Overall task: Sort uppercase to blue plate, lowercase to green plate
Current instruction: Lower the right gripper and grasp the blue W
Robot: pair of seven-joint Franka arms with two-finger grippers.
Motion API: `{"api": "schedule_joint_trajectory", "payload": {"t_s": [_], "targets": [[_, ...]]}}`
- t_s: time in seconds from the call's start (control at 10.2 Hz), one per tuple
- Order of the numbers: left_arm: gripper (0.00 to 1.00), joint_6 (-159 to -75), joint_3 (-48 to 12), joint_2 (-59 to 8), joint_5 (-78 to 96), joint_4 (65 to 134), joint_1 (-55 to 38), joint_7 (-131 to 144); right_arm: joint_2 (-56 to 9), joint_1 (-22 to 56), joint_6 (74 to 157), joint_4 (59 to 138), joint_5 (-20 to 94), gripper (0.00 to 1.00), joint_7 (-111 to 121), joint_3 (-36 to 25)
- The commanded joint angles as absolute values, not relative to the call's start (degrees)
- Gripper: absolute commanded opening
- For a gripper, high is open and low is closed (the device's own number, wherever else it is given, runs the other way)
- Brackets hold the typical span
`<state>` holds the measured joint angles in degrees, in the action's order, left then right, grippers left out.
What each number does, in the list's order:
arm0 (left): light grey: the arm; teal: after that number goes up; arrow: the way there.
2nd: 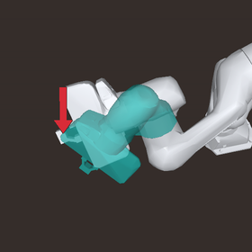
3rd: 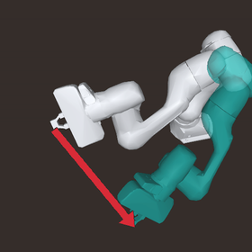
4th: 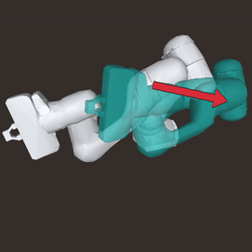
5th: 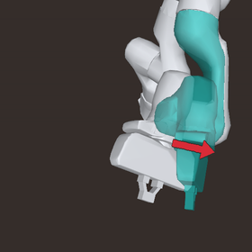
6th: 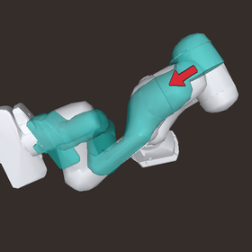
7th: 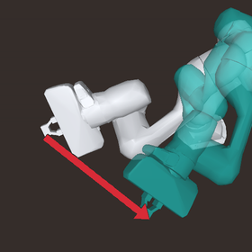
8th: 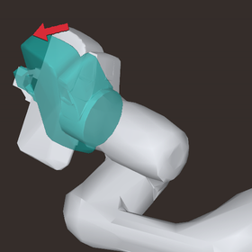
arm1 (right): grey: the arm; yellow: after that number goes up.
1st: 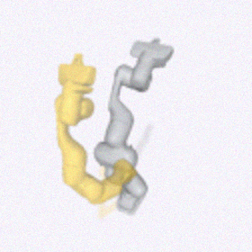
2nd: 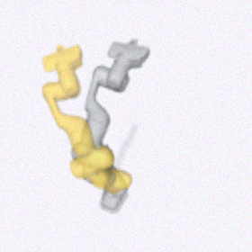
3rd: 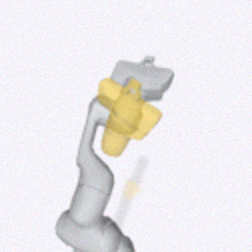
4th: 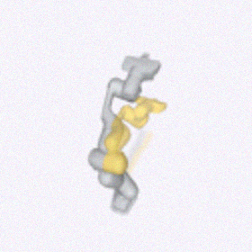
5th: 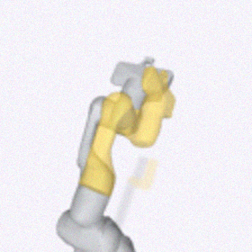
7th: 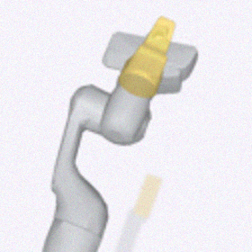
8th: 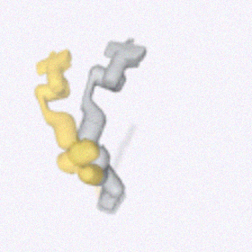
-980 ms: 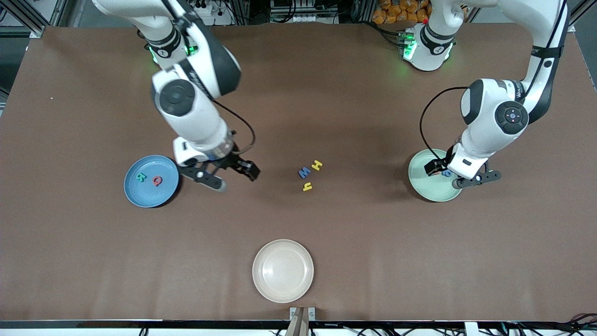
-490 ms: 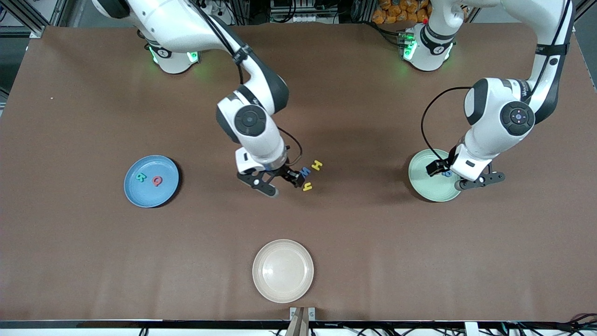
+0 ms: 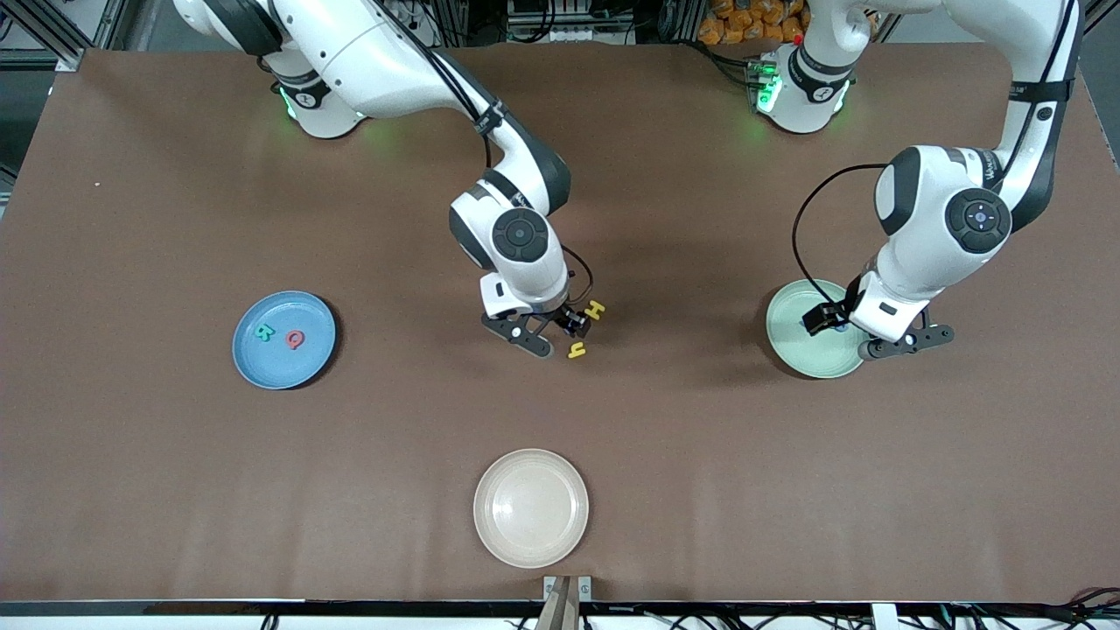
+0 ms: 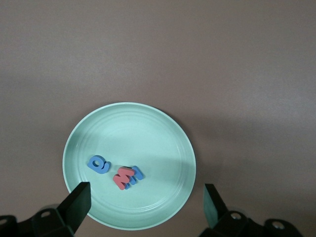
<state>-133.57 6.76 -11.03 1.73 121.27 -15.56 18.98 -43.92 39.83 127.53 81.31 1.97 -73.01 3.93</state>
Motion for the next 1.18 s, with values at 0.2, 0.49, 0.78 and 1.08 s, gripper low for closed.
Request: {"api": "schedule_joint_trajectory", "payload": {"t_s": [0.2,0.49,0.78,1.08], "targets": [[1.0,-132.28,6.15,-10.9,4.66,120.06,-16.61,18.55,-48.15,40.25,127.44,77.27,1.49,0.77,-79.26,3.52],[1.0,-132.28,6.06,-10.9,4.57,120.06,-17.31,18.19,-51.85,40.87,126.83,73.31,1.49,0.73,-79.98,3.52],[1.0,-132.28,5.98,-10.9,4.57,120.06,-17.23,18.19,-52.56,41.31,126.65,73.47,1.67,0.67,-80.07,3.6],[1.0,-132.28,5.98,-10.81,4.57,120.32,-16.7,17.24,-52.56,41.66,125.08,73.48,1.76,0.65,-81.12,3.87]]}}
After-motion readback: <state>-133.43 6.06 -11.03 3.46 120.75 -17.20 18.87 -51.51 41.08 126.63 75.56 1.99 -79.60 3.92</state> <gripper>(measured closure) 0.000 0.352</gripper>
